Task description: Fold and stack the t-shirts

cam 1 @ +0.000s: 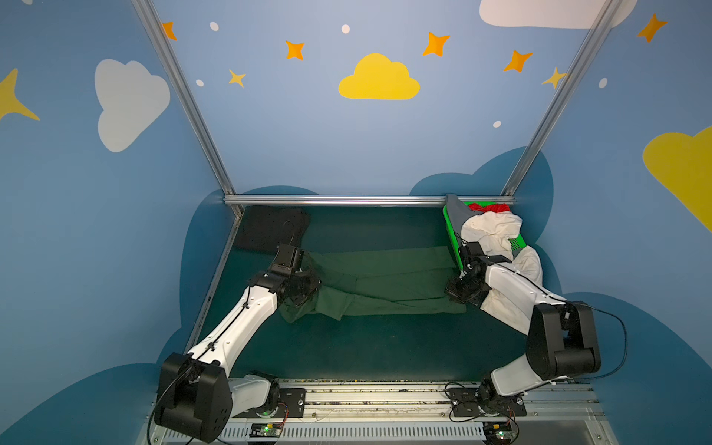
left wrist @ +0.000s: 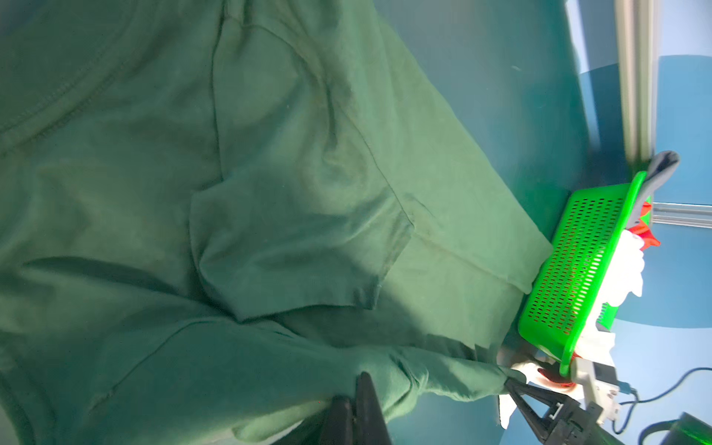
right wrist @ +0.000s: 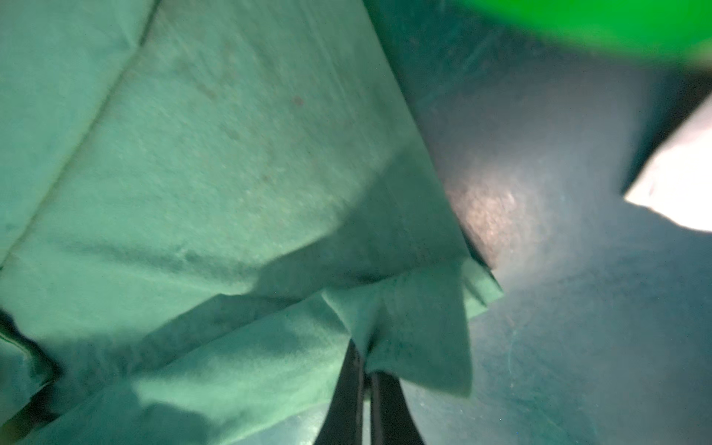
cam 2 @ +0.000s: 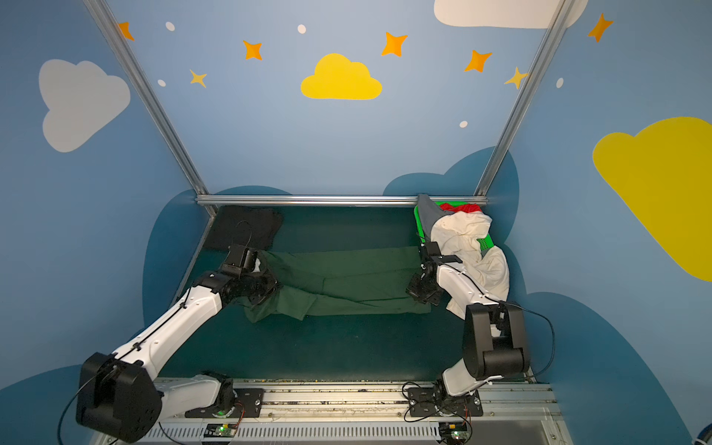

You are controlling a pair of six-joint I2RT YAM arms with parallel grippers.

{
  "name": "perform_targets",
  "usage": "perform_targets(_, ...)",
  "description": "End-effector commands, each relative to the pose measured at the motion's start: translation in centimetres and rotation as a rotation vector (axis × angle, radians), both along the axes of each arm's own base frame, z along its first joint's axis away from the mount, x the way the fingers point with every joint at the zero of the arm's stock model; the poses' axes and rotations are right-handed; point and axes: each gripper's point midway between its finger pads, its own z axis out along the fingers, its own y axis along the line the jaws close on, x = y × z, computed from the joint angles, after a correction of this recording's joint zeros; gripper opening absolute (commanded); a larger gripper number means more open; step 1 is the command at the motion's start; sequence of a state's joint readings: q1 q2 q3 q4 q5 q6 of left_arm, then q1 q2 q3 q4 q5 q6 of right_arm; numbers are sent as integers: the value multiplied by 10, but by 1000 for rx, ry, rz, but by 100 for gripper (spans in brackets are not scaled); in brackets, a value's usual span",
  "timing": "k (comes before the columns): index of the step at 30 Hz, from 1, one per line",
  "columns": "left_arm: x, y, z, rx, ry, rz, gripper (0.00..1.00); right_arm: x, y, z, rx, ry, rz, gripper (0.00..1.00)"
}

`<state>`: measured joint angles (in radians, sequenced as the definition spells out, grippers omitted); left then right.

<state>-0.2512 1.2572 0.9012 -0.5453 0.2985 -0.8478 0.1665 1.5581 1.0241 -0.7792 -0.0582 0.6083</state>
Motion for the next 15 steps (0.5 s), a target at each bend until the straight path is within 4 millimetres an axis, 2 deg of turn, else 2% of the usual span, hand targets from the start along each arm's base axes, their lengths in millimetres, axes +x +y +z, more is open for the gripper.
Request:
perform_targets(1, 13, -1, 8, -6, -35, -14, 4, 9, -3, 2, -22, 1, 4, 0)
perform_targets(9, 25, 6, 1, 16, -37, 7, 4, 16, 2, -5, -10, 30, 20, 0)
perform_targets(14, 33, 3, -10, 6, -16, -7, 4, 15, 1, -9, -18, 38, 23, 59)
perform_targets(15, 34, 4, -13, 11, -7, -10, 4, 15, 1, -9, -18, 36, 24, 64)
